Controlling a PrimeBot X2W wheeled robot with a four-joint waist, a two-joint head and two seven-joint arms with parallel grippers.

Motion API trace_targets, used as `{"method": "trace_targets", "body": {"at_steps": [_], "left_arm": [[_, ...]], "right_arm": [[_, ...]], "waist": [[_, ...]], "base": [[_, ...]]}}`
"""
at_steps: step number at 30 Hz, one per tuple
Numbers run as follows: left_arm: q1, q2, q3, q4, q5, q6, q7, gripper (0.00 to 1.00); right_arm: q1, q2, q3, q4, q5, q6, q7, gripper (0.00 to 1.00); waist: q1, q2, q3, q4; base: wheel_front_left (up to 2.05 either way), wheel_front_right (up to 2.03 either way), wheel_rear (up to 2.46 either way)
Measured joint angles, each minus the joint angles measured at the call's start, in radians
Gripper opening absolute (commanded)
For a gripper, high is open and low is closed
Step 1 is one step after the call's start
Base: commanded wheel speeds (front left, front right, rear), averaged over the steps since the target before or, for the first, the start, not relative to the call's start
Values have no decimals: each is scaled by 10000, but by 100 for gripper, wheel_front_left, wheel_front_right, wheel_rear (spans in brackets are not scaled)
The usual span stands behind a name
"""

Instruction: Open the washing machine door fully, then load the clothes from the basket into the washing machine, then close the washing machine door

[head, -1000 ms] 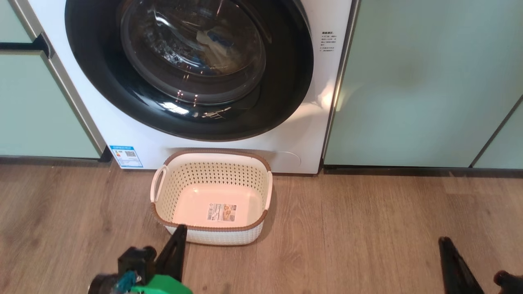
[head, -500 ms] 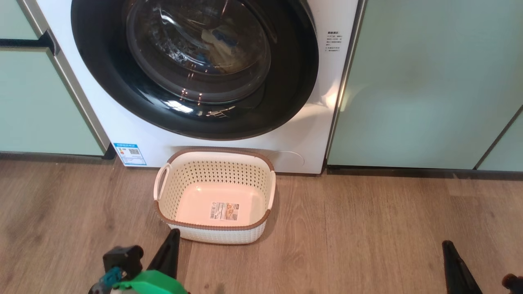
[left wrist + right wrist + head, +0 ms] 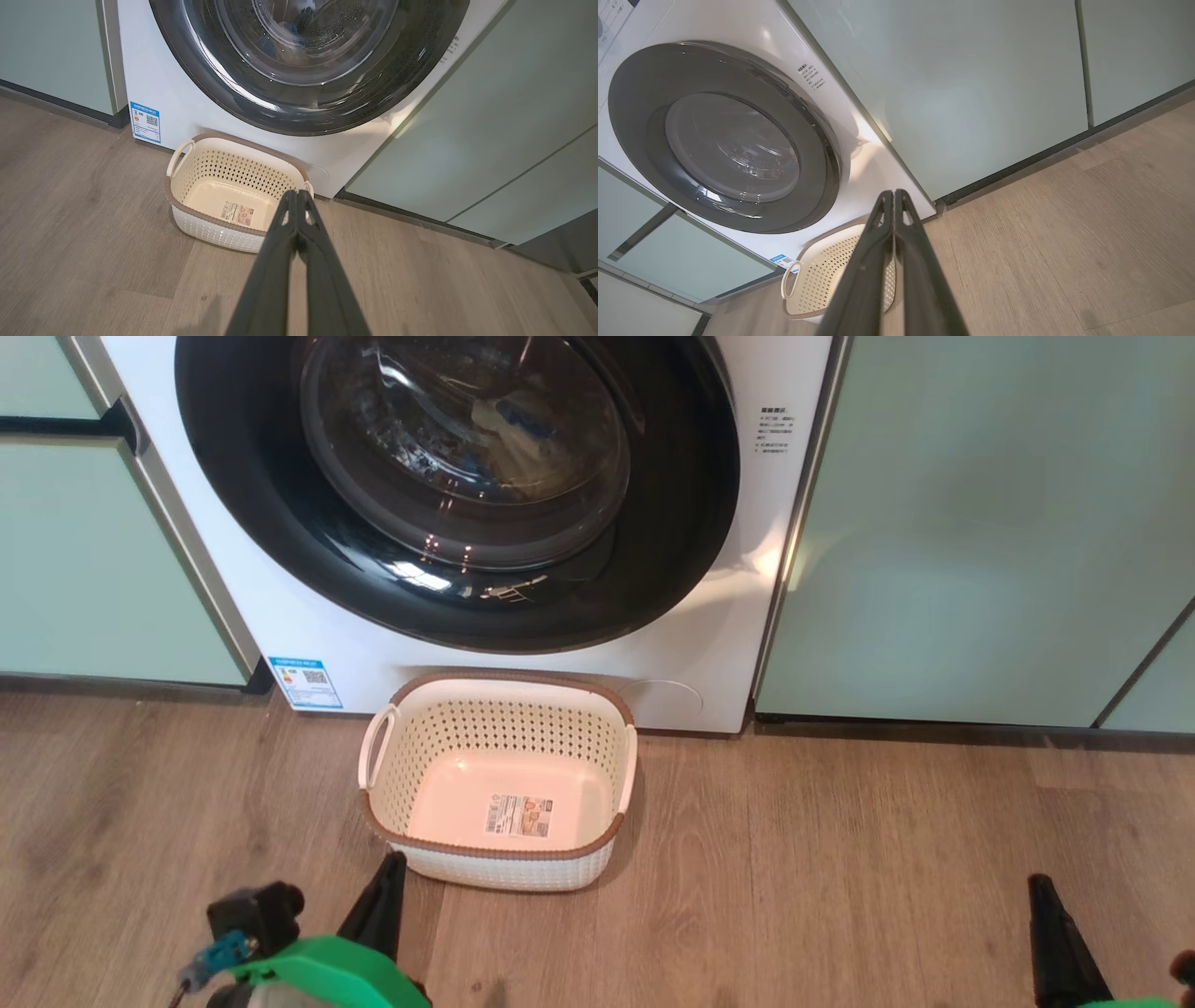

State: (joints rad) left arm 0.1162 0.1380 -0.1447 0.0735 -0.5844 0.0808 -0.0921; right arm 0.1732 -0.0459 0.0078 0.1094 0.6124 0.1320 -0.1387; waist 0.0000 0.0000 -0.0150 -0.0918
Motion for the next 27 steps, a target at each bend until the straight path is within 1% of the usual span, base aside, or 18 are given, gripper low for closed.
{"method": "trace_targets", "body": {"at_steps": [27], "left_arm": [[-448, -186, 472, 512, -3012, -554, 460, 0]], "right_arm": [[-546, -86, -151, 458, 2976, -2, 541, 0]], "waist": [[0, 0, 52, 263]], "base": [[0, 0, 0]]}}
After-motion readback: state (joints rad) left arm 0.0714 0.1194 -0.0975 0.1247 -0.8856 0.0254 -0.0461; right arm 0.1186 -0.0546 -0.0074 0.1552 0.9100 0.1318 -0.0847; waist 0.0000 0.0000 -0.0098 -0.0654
